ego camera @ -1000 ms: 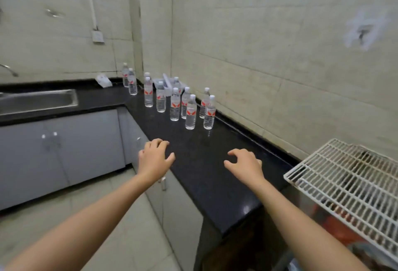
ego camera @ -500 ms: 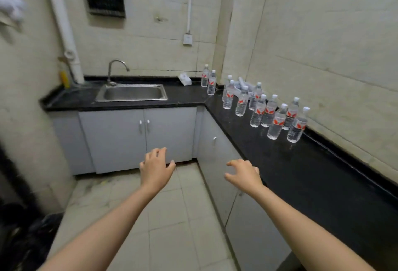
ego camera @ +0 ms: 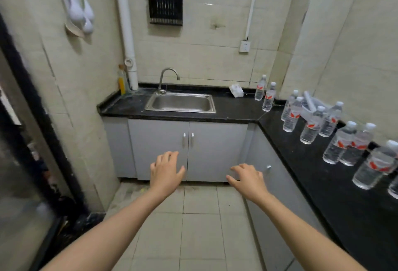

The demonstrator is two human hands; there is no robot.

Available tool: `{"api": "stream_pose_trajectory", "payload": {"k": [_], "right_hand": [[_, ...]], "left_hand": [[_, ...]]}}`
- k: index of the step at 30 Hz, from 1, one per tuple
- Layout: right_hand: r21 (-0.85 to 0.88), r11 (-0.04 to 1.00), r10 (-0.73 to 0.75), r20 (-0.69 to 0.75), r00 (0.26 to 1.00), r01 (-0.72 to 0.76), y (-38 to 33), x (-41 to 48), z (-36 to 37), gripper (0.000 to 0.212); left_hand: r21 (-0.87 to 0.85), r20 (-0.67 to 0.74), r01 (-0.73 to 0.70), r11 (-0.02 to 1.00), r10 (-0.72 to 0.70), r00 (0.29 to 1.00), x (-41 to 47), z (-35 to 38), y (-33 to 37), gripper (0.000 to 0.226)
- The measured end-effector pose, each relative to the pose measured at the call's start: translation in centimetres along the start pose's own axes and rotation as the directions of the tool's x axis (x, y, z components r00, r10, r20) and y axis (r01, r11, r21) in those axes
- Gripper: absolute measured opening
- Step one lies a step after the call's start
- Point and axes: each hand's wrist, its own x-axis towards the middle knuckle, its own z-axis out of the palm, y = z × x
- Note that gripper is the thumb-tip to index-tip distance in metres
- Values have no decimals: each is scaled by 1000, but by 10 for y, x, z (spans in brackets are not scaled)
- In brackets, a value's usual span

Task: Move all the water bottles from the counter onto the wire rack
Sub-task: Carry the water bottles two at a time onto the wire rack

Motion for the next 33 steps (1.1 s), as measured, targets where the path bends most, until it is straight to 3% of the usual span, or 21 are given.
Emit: {"api": "stream_pose_trajectory", "payload": {"k": [7,18,25,28,33], "right_hand": [[40,997,-72,41,997,71,3,128,2,46],[-59,998,-23,134,991,31,17,289,40,52],[-66,975,216,77,973,-211,47,386,20,53],[-30,930,367,43,929,-366,69,404,16,51],[-14,827,560,92,823,-561,106,397,25,53]], "left_hand": [[9,-3,56,998,-56,998,114,20,-3,50],[-62,84,92,994,-86,993,281,90,-39,49],[-168,132,-53,984,75,988,439,125,-23,49],[-212,155,-117,970,151,976,489,146,1,50],[-287,338,-170,943,266,903,509,205,49,49]]}}
